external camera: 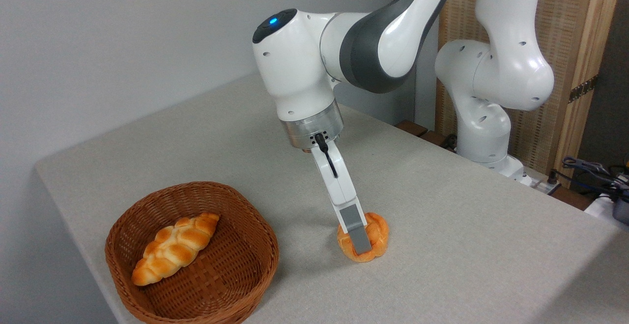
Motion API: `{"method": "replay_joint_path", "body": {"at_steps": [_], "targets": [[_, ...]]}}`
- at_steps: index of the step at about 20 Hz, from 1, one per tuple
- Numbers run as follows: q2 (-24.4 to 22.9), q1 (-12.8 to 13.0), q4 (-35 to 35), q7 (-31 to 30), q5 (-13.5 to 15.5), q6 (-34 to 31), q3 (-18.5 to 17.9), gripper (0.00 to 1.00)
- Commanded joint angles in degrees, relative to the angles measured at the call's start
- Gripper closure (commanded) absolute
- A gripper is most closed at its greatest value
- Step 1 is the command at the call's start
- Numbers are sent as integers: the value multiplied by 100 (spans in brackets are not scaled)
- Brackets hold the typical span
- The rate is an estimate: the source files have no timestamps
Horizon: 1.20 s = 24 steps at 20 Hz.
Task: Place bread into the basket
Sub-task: 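Close the gripper fingers around the round golden bun, then lift the bun and carry it over the wicker basket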
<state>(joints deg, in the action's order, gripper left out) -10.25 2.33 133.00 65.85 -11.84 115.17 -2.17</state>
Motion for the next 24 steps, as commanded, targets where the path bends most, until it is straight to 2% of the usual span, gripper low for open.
{"method": "replay_joint_path", "body": {"at_steps": [1,13,14,16,19,22,24], "targets": [[-30,30,86,164,-73,111,-65,55],[-30,-13,59,270,-64,-20,-73,58],[-30,-13,42,270,-64,-56,-73,58],[-21,-13,33,270,-64,-73,-65,68],[-30,-13,-37,244,-47,-73,-65,68],[-3,39,-580,191,102,-450,-21,67],[111,48,-1124,139,575,-670,6,63]]}}
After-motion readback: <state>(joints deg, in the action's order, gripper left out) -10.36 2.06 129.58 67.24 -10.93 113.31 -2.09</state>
